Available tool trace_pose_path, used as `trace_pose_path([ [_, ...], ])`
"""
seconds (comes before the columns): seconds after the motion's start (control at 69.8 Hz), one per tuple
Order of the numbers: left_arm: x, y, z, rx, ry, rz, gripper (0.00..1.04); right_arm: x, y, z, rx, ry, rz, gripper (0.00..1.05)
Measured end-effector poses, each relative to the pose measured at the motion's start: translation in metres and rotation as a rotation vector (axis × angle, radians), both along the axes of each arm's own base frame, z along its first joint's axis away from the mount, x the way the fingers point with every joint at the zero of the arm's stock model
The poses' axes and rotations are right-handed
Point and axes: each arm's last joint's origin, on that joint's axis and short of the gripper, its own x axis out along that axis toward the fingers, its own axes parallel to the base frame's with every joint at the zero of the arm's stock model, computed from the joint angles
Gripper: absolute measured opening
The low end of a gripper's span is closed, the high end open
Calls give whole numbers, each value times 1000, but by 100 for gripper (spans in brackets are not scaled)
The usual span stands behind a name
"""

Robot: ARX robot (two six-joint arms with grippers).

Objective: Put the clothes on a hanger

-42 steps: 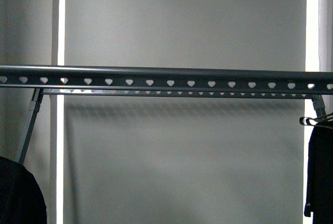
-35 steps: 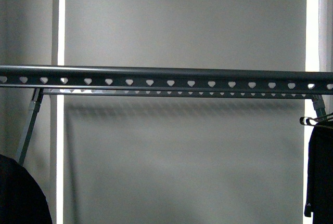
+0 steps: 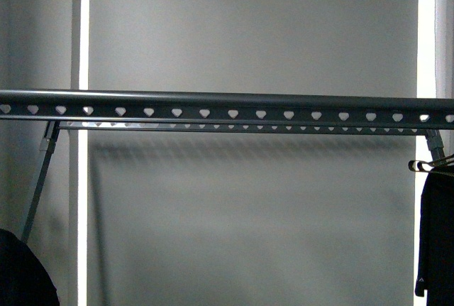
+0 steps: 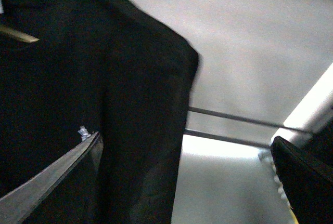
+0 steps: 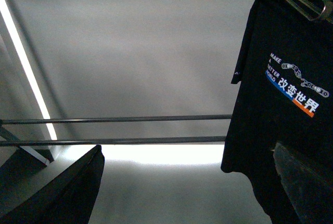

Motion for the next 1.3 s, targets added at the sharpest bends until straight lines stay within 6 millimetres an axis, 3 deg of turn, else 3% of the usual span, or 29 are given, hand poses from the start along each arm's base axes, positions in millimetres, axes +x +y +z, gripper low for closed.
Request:
trace_pose_path([
  [0.143, 53, 6, 15, -313, 139, 253, 98, 0, 0, 0, 0, 0, 0, 97],
  [0.301, 101, -3, 23, -539, 138, 349, 98, 0, 0, 0, 0, 0, 0, 97],
  [0.53, 127, -11, 45, -616, 48, 338, 98, 0, 0, 0, 0, 0, 0, 97],
  [0.845, 153, 2, 45, -609, 13, 423, 98, 0, 0, 0, 0, 0, 0, 97],
  [1.045, 190, 5, 55, -570, -25, 442, 98, 0, 0, 0, 0, 0, 0, 97],
  [1.303, 204, 8, 71, -540, -52, 450, 53, 0, 0, 0, 0, 0, 0, 97],
])
